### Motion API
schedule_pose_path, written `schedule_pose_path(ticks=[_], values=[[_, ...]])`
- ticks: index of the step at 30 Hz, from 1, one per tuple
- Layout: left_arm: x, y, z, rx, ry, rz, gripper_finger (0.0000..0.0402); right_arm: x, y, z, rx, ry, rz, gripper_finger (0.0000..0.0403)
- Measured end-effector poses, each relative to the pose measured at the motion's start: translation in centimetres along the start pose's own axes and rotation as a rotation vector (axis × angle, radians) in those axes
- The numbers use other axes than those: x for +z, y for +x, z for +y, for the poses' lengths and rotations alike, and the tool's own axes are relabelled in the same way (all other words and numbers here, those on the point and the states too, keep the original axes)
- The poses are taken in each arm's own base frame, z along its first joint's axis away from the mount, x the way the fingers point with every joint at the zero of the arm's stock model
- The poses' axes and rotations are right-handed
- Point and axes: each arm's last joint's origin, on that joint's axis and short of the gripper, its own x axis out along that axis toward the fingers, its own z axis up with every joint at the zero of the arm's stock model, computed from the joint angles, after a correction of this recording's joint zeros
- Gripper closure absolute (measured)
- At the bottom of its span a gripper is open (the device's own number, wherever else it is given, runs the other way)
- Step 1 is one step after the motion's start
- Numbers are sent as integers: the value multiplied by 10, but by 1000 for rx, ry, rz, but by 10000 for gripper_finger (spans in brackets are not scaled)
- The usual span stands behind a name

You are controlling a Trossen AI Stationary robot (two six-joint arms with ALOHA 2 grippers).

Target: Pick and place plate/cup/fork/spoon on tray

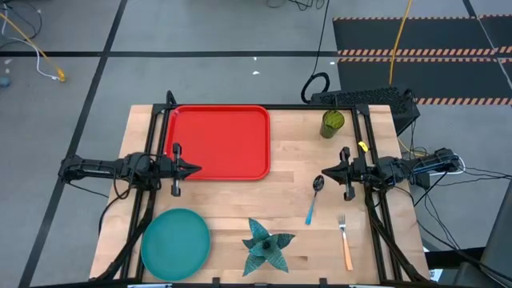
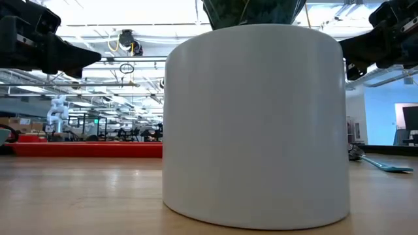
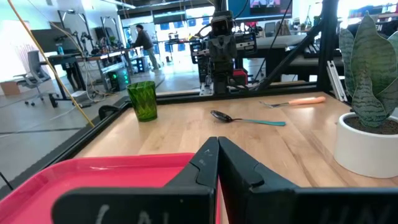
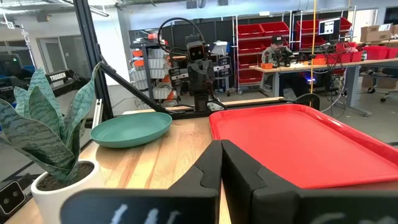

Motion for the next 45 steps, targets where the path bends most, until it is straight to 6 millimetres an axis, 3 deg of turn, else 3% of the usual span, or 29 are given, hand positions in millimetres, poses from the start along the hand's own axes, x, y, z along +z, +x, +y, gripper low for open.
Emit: schedule_pose_path(ticks=[36,41,45], values=[[0,0,0,0,0,0,392,0,0,0,-3,-64,-1,403],[0,0,1,18,102,3,392,0,0,-1,-29,-69,-5,403],[0,0,1,45,84,6,392,0,0,-1,-29,-70,-5,403]])
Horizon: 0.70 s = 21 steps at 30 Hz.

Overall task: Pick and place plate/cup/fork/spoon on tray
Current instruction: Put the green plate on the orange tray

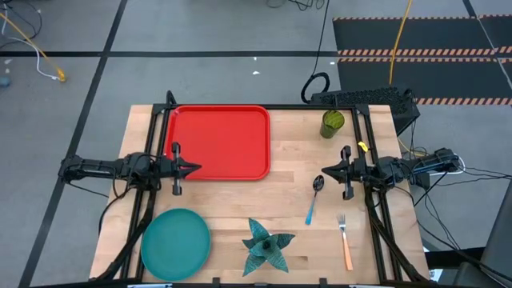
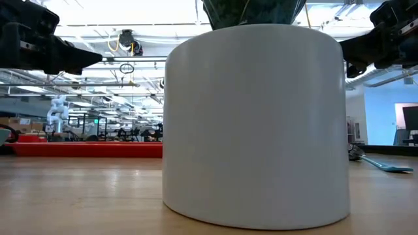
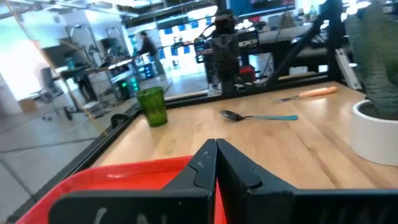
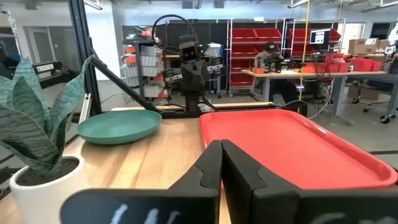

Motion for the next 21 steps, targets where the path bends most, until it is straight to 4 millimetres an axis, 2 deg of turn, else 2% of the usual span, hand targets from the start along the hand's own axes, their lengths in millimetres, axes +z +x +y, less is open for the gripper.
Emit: schedule_pose_path(ticks=[3,7,12,14,17,21], values=[[2,0,2,59,-98,-20,392,0,0,0,0,0,1,403],[20,-2,7,79,-474,-217,392,0,0,0,0,4,1,403],[42,-11,16,56,-1016,-526,392,0,0,0,0,123,0,403],[47,-15,18,28,-1162,-614,392,0,0,0,0,151,0,403],[54,-20,21,-36,-1270,-711,392,0,0,0,0,158,0,403],[58,-23,22,-68,-1283,-756,392,0,0,0,0,156,0,403]])
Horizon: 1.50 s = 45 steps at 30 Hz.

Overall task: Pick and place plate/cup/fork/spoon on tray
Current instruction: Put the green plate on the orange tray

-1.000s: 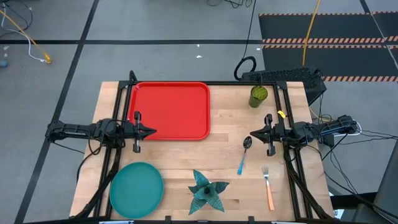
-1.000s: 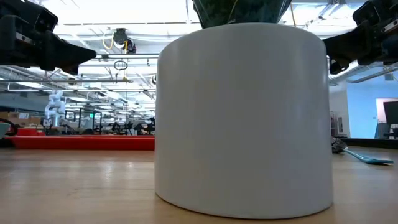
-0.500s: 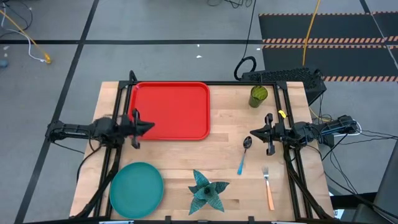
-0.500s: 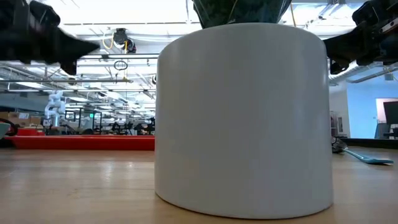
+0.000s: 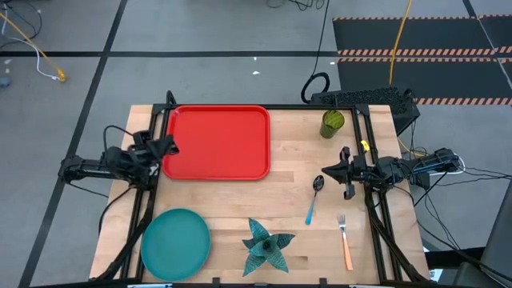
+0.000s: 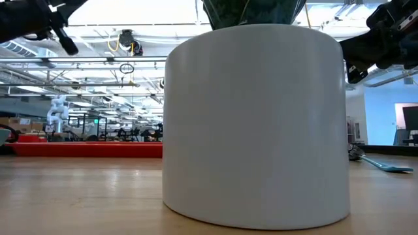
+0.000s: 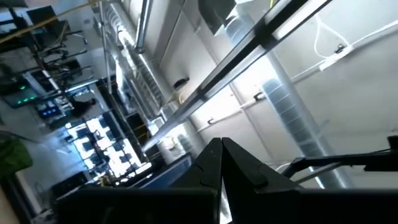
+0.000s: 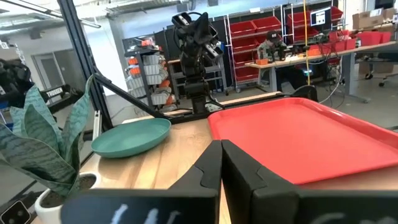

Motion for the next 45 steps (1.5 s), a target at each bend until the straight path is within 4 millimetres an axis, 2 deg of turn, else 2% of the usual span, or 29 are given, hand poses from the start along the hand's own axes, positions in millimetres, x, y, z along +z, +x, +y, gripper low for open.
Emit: schedule_pose_path(ticks=[8,13,17,20,22,25,28,31,33,35,40,43,45], values=[[4,0,-5,-42,-97,-53,392,0,0,0,0,0,0,403],[5,0,-6,-48,-56,-69,392,0,0,0,0,0,0,403],[11,-1,-7,-5,-70,-192,392,0,0,0,0,-27,0,403],[20,5,-21,9,-47,-278,392,0,0,0,0,-32,0,403],[29,17,-41,-2,-7,-260,392,0,0,0,1,-33,0,403],[41,44,-81,54,78,-95,392,0,0,0,0,-33,1,403],[50,78,-120,259,198,186,392,0,0,0,-1,-43,1,403],[47,110,-142,512,310,498,392,-1,0,0,-3,-110,15,403],[40,130,-148,628,393,674,392,-2,0,0,-3,-133,16,403],[32,152,-153,652,465,816,391,-2,0,0,-4,-137,17,403],[1,201,-152,488,602,1070,391,-2,0,0,-4,-137,17,403],[-19,215,-141,445,572,1287,391,-2,0,0,-4,-136,16,403],[-29,210,-130,482,524,1491,391,-1,0,0,-4,-136,16,403]])
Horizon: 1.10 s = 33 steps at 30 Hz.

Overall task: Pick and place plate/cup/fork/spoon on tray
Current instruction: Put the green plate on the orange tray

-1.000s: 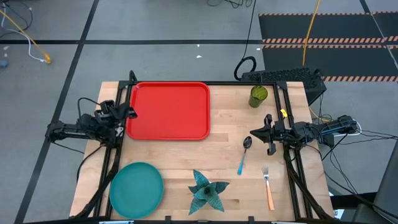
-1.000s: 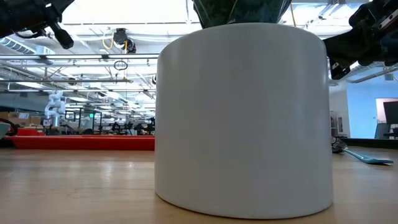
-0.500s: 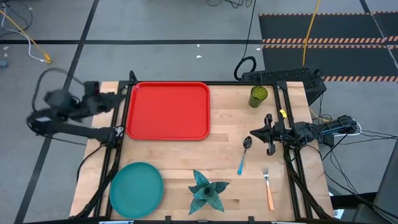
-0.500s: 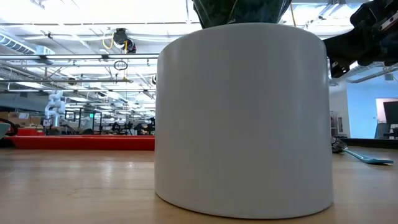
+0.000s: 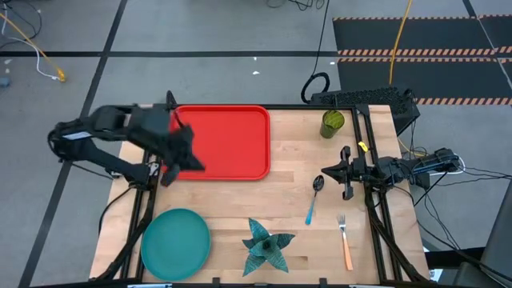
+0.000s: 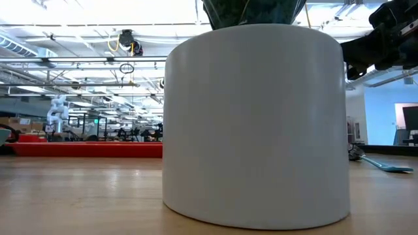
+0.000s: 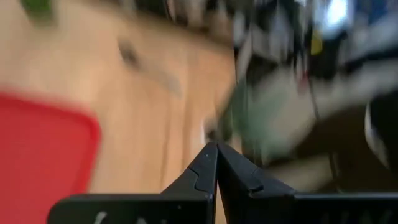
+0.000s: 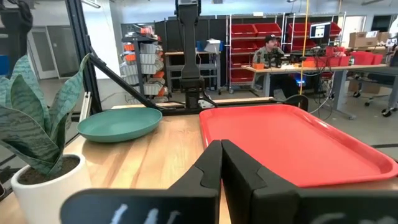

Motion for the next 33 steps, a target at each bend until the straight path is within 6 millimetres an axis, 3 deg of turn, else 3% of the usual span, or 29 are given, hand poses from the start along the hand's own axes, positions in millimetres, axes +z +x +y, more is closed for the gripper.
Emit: schedule_pose_path(ticks=[4,6,10,17,20,27,33], values=[[-29,29,13,24,1,485,391,0,0,0,0,0,0,403],[-37,45,18,4,27,593,387,0,0,0,1,0,0,403],[-52,69,24,-111,18,659,352,0,0,0,1,1,-1,403],[-87,96,42,-102,4,846,243,0,0,0,2,97,0,403],[-104,110,53,-97,1,905,214,0,0,0,2,134,-1,403],[-144,138,77,-80,-28,972,200,0,0,0,2,194,0,403],[-165,157,90,-83,-80,926,199,0,0,0,2,210,0,403]])
